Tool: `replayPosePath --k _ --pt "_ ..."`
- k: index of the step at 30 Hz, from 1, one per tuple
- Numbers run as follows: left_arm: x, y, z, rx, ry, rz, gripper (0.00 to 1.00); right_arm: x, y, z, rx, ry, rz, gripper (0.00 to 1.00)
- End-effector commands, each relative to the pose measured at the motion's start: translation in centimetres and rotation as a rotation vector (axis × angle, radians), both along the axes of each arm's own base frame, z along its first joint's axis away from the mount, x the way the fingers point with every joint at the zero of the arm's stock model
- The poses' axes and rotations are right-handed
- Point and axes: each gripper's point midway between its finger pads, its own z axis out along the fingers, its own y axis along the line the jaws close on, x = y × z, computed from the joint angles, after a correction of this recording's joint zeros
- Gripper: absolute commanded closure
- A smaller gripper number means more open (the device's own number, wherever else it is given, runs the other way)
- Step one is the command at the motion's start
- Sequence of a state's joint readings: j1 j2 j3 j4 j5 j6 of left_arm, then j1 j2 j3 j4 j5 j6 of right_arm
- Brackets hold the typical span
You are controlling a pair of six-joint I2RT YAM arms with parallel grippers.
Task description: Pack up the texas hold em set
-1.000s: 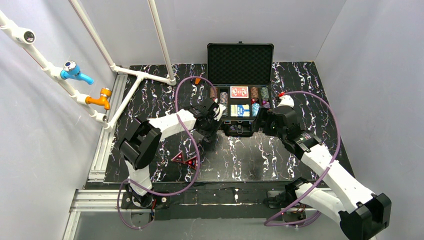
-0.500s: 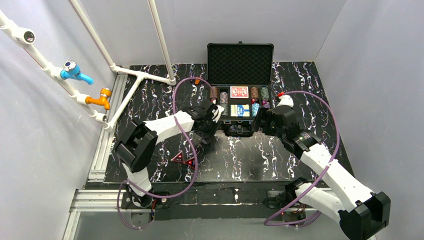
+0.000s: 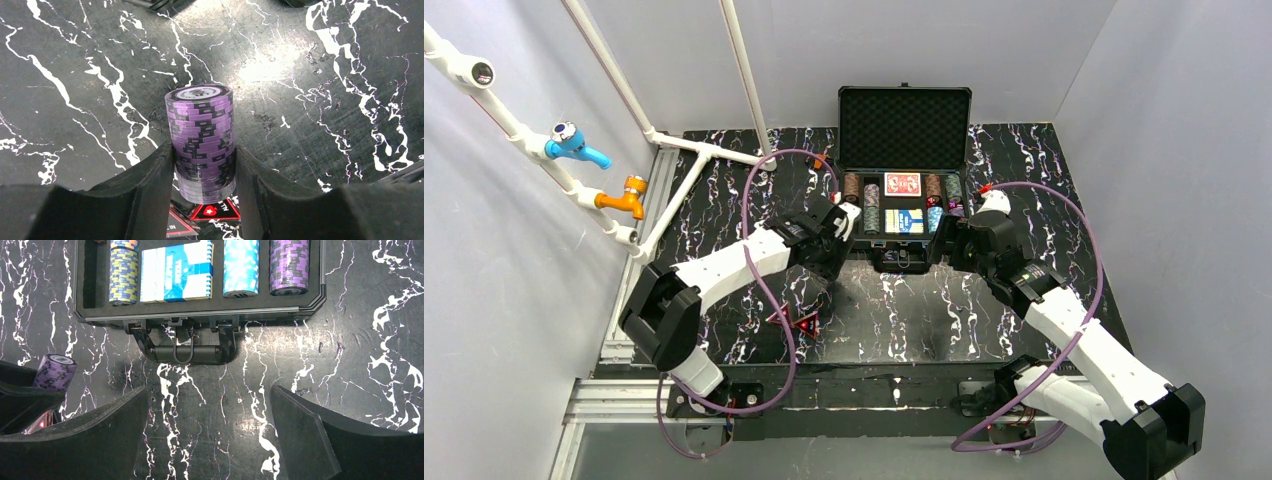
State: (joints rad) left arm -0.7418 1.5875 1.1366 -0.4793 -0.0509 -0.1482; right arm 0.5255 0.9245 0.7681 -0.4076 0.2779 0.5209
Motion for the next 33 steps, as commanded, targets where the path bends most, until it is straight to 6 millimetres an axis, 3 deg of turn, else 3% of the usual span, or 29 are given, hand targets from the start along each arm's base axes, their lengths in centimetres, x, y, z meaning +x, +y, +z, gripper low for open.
replayPosePath --k 1,9,17,33 --pt "0.0 0.7 3.0 -0.024 -0.063 0.031 1.00 0.4 0.2 0.8 0.028 -0.043 -0.001 0.02" --pt "1.4 0.0 5.9 -0.040 -0.110 0.049 1.00 0.3 0.1 1.2 0.028 -0.048 -0.001 0.02" --pt "4.1 -1.1 7.7 -0.039 -0.136 0.086 1.00 0.2 0.1 1.3 0.031 -0.052 -0.001 0.02" --pt "11.7 -3.9 6.2 0.045 -0.121 0.190 1.00 -0.3 0.3 0.9 0.059 -0.043 0.008 0.02"
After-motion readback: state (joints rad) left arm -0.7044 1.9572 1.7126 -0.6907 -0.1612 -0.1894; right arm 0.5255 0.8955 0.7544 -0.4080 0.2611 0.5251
